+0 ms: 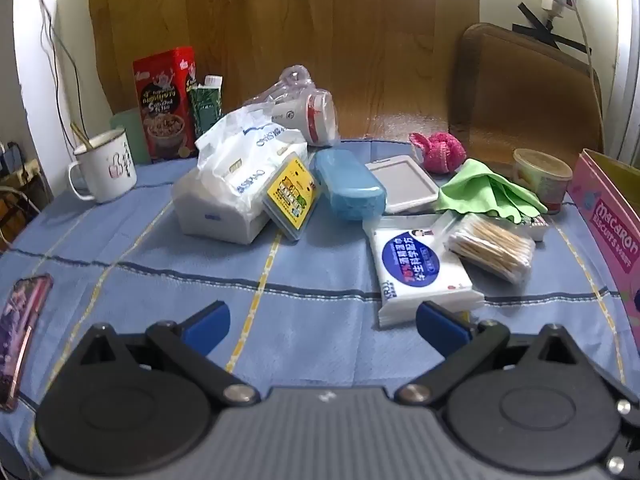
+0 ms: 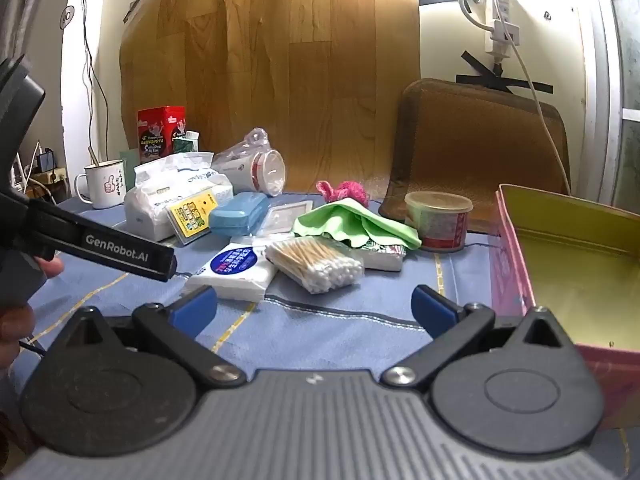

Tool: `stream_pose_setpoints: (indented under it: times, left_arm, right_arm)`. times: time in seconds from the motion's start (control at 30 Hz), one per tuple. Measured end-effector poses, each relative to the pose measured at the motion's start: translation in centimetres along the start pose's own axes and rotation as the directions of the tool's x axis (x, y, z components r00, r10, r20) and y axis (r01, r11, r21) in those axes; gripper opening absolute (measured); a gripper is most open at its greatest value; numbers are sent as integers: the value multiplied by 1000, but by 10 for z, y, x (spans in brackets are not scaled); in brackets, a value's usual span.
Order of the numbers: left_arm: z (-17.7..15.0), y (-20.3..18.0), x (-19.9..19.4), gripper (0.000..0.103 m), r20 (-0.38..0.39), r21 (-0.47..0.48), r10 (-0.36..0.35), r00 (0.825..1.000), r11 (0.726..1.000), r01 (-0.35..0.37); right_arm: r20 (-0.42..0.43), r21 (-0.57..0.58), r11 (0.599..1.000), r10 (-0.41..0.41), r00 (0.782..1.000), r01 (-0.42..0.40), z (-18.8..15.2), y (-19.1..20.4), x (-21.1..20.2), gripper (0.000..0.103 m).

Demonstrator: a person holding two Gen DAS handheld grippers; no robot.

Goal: Organize soft objects
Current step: 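Move the left tool toward the white wet-wipe pack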

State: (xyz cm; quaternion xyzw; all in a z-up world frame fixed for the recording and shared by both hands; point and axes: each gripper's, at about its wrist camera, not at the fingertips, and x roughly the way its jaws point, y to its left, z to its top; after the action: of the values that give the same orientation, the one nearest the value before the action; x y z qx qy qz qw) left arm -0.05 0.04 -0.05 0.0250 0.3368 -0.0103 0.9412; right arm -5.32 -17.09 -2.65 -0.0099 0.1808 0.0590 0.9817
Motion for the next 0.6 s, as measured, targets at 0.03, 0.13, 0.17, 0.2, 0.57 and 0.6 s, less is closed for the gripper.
stream_pose_setpoints:
  times: [0.03,0.13,0.17,0.2,0.57,0.6]
  left_arm:
    - [-1,0,0,103,-2,-12,-8,1000,1000,8]
    - [-7,4,2,103,5,-38,-12,1000,999,12]
    - [-11,5,1,103,13,-42,-16,1000,999,16]
    - [-11,7,3,103,15,-48,-24,1000,999,24]
    - [-13,13,6,97,53,-74,-145,988,986,149]
    - [-13,11,6,96,49,-65,-144,988,987,147]
  right_arm:
    - [-1,0,1000,3,1000,-3,0,-1,0,103]
    - [-7,2,1000,13,1000,-13,1,-5,0,103]
    - [-8,2,1000,10,1000,-10,1,-5,1,103]
    - [-10,-1,1000,6,1000,-6,-1,-2,4,103]
    - [-42,-4,999,34,999,-34,-7,-10,12,87]
    - [-51,-6,999,44,998,-45,-7,-12,13,83]
